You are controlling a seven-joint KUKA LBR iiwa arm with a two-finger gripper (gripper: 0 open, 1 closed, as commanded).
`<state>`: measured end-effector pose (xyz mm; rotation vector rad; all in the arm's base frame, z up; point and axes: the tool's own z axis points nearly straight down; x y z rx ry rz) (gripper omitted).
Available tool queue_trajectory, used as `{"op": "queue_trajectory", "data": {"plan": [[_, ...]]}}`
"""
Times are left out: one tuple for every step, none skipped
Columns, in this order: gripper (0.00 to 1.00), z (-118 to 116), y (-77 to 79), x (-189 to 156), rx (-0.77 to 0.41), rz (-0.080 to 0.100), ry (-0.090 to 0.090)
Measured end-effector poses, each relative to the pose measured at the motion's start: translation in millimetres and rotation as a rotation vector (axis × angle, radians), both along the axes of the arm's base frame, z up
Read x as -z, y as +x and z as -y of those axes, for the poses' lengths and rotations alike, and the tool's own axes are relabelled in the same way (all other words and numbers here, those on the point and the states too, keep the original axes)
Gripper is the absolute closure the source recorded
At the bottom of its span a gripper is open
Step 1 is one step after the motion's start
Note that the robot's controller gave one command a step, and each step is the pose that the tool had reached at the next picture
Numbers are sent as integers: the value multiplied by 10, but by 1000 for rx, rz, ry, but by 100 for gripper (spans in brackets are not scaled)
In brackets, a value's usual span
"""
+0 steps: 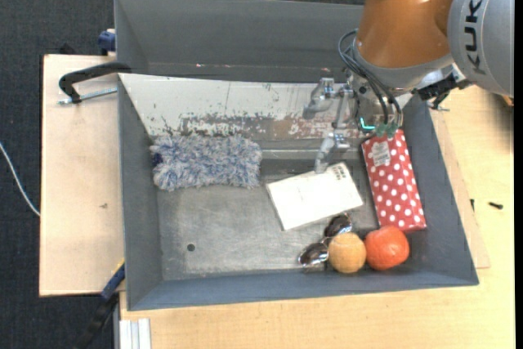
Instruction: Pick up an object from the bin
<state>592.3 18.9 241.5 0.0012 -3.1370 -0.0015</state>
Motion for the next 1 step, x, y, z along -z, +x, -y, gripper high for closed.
{"op": "queue_trajectory", "data": {"plan": [[0, 0, 14, -44, 0, 8, 0]]}}
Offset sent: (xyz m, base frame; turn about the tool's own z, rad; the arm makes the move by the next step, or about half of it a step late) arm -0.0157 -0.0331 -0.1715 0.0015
